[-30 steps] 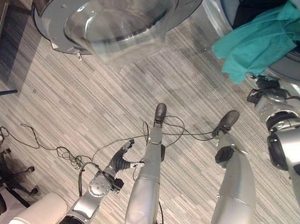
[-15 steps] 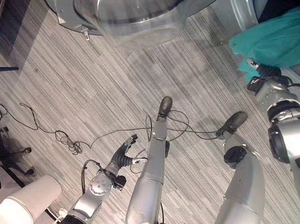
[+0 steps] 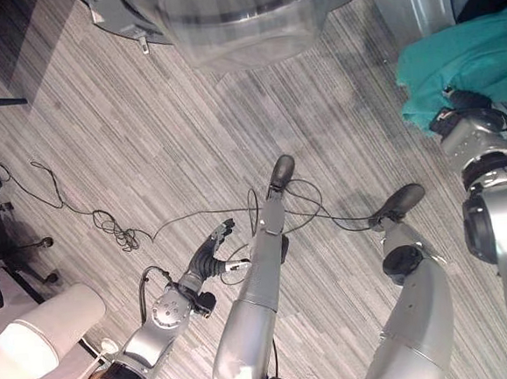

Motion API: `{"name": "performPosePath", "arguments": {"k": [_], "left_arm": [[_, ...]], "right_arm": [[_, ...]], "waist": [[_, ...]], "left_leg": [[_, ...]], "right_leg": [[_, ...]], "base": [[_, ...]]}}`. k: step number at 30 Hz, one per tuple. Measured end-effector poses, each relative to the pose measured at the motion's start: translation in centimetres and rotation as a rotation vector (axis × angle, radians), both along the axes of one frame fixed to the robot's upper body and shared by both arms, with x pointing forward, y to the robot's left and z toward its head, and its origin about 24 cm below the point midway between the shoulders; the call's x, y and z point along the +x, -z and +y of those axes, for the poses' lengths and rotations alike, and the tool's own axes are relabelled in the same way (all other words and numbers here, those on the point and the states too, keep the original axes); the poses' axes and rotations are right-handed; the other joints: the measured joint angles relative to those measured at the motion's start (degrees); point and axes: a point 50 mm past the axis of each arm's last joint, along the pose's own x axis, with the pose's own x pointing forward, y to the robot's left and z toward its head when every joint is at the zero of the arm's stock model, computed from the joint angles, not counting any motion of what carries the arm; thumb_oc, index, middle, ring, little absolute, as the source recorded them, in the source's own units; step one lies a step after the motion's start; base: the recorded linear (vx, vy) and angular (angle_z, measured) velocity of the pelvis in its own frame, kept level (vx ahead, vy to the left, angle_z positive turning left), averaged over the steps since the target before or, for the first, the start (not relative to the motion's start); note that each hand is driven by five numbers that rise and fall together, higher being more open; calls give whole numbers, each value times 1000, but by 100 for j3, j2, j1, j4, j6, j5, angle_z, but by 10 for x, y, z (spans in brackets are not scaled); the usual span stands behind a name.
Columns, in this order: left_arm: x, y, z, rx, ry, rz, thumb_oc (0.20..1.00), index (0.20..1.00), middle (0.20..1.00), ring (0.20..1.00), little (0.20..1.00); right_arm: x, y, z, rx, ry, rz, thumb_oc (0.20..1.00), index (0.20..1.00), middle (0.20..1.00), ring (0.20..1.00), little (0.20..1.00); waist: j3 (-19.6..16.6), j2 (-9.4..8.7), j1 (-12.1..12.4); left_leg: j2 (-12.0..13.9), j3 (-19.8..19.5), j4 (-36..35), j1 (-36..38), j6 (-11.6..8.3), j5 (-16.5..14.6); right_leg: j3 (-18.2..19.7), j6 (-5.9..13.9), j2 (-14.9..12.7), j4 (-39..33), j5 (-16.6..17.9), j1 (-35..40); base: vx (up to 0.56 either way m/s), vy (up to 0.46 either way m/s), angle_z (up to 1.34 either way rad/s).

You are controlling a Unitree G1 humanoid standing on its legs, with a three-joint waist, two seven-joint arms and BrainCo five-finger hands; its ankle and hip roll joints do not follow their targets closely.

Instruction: Grab the laundry basket,head to the washer,open it,put in the laundry and shut it.

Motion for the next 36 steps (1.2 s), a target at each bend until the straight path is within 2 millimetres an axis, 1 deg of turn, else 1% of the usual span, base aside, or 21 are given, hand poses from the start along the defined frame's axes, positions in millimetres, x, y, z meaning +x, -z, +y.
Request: {"name": "performPosePath", "arguments": {"k": [3, 4, 5, 8, 9, 11, 12, 13, 14, 15, 18, 21, 23, 24, 25, 26, 28, 30, 31, 33, 36], "left_arm": [[0, 0, 0, 0, 0, -1, 1000, 1000, 1000, 1000, 1000], [2, -2, 0, 4, -3, -6, 1000, 1000, 1000, 1000, 1000], [4, 0, 2, 16, -10, 3, 1000, 1000, 1000, 1000, 1000], [10, -2, 5, 25, -26, -10, 1000, 1000, 1000, 1000, 1000], [11, -3, 5, 25, -29, -15, 1000, 1000, 1000, 1000, 1000], [14, -4, 6, 30, -41, -21, 1000, 1000, 1000, 1000, 1000], [15, -2, 8, 36, -45, -14, 1000, 1000, 1000, 1000, 1000], [16, 0, 8, 42, -51, -2, 1000, 1000, 1000, 1000, 1000], [16, 1, 9, 45, -48, -1, 1000, 1000, 1000, 1000, 1000], [15, 1, 10, 47, -51, 1, 1000, 1000, 1000, 1000, 1000], [17, -1, 9, 45, -51, -4, 1000, 1000, 1000, 1000, 1000], [17, -2, 10, 37, -54, -6, 1000, 1000, 1000, 1000, 1000], [17, -2, 11, 28, -63, -1, 1000, 1000, 1000, 1000, 1000], [18, -2, 13, 32, -71, -1, 1000, 1000, 1000, 1000, 1000], [18, -1, 14, 38, -73, -1, 1000, 1000, 1000, 1000, 1000], [17, -1, 15, 42, -74, -3, 1000, 1000, 1000, 1000, 1000], [17, -2, 18, 60, -71, -5, 1000, 1000, 1000, 1000, 1000], [17, -2, 19, 61, -69, -4, 1000, 1000, 1000, 1000, 1000], [15, 0, 19, 63, -68, 4, 1000, 1000, 1000, 1000, 1000], [14, 3, 19, 70, -50, 29, 1000, 1000, 1000, 1000, 1000], [13, 3, 17, 72, -26, 37, 1000, 1000, 1000, 1000, 1000]], "right_arm": [[0, -1, 0, 6, 0, -6, 200, 200, 200, 200, 200], [3, -6, 5, 54, -18, -37, 200, 200, 200, 200, 200], [7, -7, 14, 123, -47, -69, 200, 200, 200, 200, 200], [16, 1, 39, 122, -103, -68, 200, 200, 200, 200, 200], [18, -6, 43, 110, -106, -113, 200, 200, 200, 200, 200], [15, -54, 47, 31, -92, -338, 200, 200, 200, 200, 200], [10, -76, 48, -2, -90, -441, 200, 200, 200, 200, 200], [6, -90, 51, -19, -79, -530, 200, 200, 200, 200, 200], [10, -77, 63, -4, -96, -521, 200, 200, 200, 200, 200], [11, -74, 69, -3, -106, -517, 200, 200, 200, 200, 200], [10, -66, 70, -9, -70, -490, 200, 200, 200, 200, 200], [13, -42, 79, 26, -31, -423, 200, 200, 200, 200, 200], [12, -45, 79, -67, 15, -400, 200, 200, 200, 200, 200], [10, -44, 75, -164, 72, -357, 435, 435, 435, 435, 435], [10, -43, 70, -246, 104, -313, 884, 884, 884, 884, 884], [11, -40, 63, -356, 142, -231, 1000, 1000, 1000, 1000, 1000], [13, -35, 51, -444, 174, -84, 1000, 1000, 1000, 1000, 1000], [13, -32, 40, -368, 159, 13, 1000, 1000, 1000, 1000, 1000], [13, -31, 40, -309, 125, 13, 1000, 1000, 1000, 1000, 1000], [16, -37, 42, -42, 39, -89, 1000, 1000, 1000, 1000, 1000], [17, -40, 43, 337, 35, -223, 1000, 1000, 1000, 1000, 1000]], "waist": [[1, -2, -22], [15, -26, -91], [12, -19, -56], [15, -25, -287], [15, -25, -370], [-1, -96, -637], [-8, -180, -686], [-8, -200, -739], [-7, -195, -743], [-7, -199, -780], [11, -216, -833], [15, -250, -921], [20, -257, -953], [21, -257, -954], [20, -257, -934], [20, -256, -916], [20, -256, -854], [20, -256, -748], [18, -259, -737], [14, -267, -724], [14, -266, -641]], "left_leg": [[7, 0, 5, 7, 0, 0], [40, 9, 26, 51, -2, -3], [129, 53, 25, 106, 1, -5], [205, 277, -88, 563, 58, -24], [222, 286, -135, 685, 78, -10], [255, 355, -341, 1051, 205, 5], [271, 446, -408, 1186, 229, 12], [283, 505, -438, 1301, 259, -4], [289, 610, -497, 1414, 289, -14], [282, 672, -528, 1475, 322, -15], [279, 785, -538, 1676, 377, -52], [257, 972, -681, 2037, 453, -122], [267, 1023, -684, 2033, 459, -125], [263, 1044, -689, 2018, 461, -126], [257, 1057, -688, 2018, 462, -125], [252, 1059, -682, 2017, 463, -125], [245, 1056, -672, 2014, 462, -124], [230, 1056, -657, 1984, 463, -125], [219, 1049, -646, 1949, 467, -122], [202, 1040, -639, 1870, 472, -90], [193, 1005, -650, 1863, 470, -83]], "right_leg": [[1, -1, 2, -1, 1, 8], [7, -50, 61, -118, 48, 75], [1, -36, 198, -296, 200, 192], [112, 69, 335, -726, 420, 671], [107, 67, 378, -871, 520, 829], [121, 188, 473, -1276, 671, 1254], [192, 225, 514, -1413, 745, 1356], [243, 210, 567, -1598, 834, 1499], [332, 217, 608, -1787, 940, 1607], [374, 226, 628, -1912, 1014, 1684], [419, 240, 668, -2217, 1167, 1955], [537, 324, 713, -2676, 1379, 2358], [574, 375, 718, -2808, 1453, 2389], [576, 374, 711, -2857, 1483, 2389], [587, 380, 709, -2864, 1491, 2389], [588, 380, 703, -2861, 1492, 2388], [590, 378, 703, -2857, 1504, 2387], [591, 378, 698, -2855, 1508, 2369], [588, 391, 689, -2855, 1500, 2346], [593, 426, 679, -2874, 1496, 2285], [566, 429, 680, -2874, 1495, 2295]], "base": [[0, 0, 0], [4, 32, -22], [-15, 13, -42], [-13, 15, -33], [0, 27, -14], [15, 45, -18], [24, 47, -27], [25, 34, -34], [26, 29, -30], [20, 15, -26], [28, 9, -13], [7, -13, -22], [-14, -47, -10], [-26, -42, -4], [-35, -53, -1], [-20, -38, -1], [-8, -37, 1], [4, -16, 2], [27, -70, 5], [35, -63, 4], [3, -1, 1]]}}
